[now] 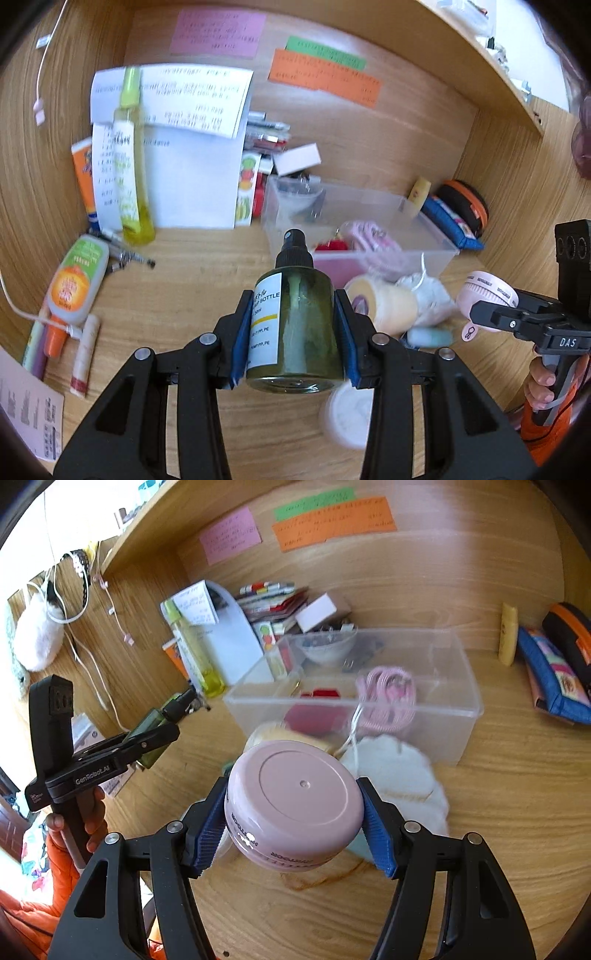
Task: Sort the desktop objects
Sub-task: 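Carry the green bottle and pink container over the clear box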
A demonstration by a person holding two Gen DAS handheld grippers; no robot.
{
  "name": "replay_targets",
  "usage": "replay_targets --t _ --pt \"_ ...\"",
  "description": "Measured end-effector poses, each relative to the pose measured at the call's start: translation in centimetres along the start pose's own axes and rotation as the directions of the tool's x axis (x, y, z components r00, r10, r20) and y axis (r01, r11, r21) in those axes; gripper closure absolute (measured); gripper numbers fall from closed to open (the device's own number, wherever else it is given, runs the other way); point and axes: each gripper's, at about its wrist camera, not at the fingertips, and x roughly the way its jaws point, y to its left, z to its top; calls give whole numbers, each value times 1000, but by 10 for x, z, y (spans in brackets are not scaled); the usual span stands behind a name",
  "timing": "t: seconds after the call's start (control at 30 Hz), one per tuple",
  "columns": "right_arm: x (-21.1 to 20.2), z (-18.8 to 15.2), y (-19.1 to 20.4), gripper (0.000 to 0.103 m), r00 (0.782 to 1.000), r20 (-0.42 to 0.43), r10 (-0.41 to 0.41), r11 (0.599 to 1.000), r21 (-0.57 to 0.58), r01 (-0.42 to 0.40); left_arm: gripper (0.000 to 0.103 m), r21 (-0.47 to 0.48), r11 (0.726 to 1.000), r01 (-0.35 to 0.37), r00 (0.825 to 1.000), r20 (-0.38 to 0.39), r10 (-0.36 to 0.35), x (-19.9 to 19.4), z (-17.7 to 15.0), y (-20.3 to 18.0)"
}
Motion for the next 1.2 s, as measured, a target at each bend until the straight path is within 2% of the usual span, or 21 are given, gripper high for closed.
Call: replay_targets --t 0.33,0.73,1.03,1.2 --pt "-8 28 -26 40 995 89 -53 998 -9 55 62 10 1000 -12 998 59 12 -1 30 -9" --pt "0 72 -57 40 988 124 -93 995 -24 97 62 47 999 20 997 73 -23 32 65 -25" --pt "5 104 -57 40 980 150 -133 986 -84 147 62 66 997 38 998 39 -40 72 96 -32" --pt "22 104 -56 40 978 141 -152 982 -92 166 62 43 998 48 999 -10 -48 98 92 -33"
